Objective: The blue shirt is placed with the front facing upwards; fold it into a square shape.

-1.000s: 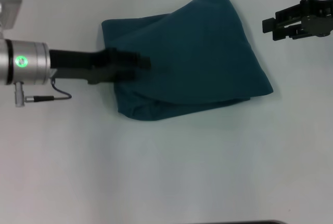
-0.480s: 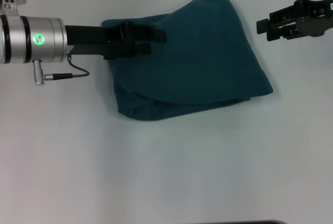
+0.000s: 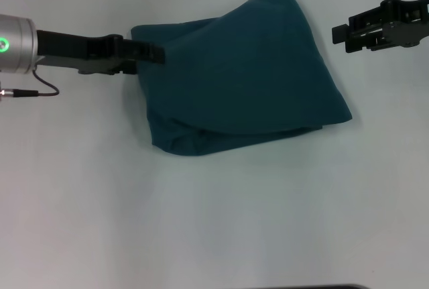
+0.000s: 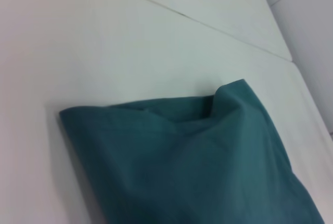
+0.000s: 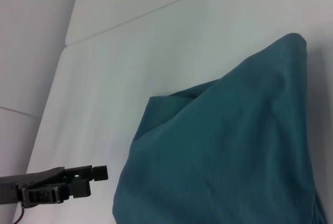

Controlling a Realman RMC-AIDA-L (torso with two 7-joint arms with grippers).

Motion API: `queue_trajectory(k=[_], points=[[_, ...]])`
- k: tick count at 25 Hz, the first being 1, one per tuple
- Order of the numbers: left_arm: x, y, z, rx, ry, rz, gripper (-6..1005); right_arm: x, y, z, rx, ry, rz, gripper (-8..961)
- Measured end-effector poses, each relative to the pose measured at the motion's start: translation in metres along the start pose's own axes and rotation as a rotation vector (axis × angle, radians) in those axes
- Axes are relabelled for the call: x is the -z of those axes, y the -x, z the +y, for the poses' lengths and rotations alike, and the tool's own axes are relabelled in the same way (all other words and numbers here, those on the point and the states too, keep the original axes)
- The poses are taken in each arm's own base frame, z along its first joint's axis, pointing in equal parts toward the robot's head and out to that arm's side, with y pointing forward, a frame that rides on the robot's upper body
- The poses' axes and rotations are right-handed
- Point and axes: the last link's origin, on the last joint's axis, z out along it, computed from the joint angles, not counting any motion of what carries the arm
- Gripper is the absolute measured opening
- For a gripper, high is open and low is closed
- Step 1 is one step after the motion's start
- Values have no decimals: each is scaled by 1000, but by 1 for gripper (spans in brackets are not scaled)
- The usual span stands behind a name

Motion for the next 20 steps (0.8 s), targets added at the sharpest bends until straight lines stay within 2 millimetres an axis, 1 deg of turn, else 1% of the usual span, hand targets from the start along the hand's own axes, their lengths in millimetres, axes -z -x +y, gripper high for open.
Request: queue_trajectory(k=[5, 9, 13, 16, 20], points=[[-3, 4, -1, 4, -14, -23, 792, 0, 1, 1, 1, 3, 0, 494], [-11, 10, -3, 6, -36, -57, 805, 0, 1, 1, 0, 5, 0, 494], [-20, 11, -4, 4, -75, -56, 811, 1, 1, 1, 0, 5, -1, 493], [-27, 12, 0, -1, -68, -64, 812, 1, 1, 2, 0, 6, 0, 493], [-41, 15, 12, -14, -51, -96, 806, 1, 1, 2, -1, 8, -2, 494]])
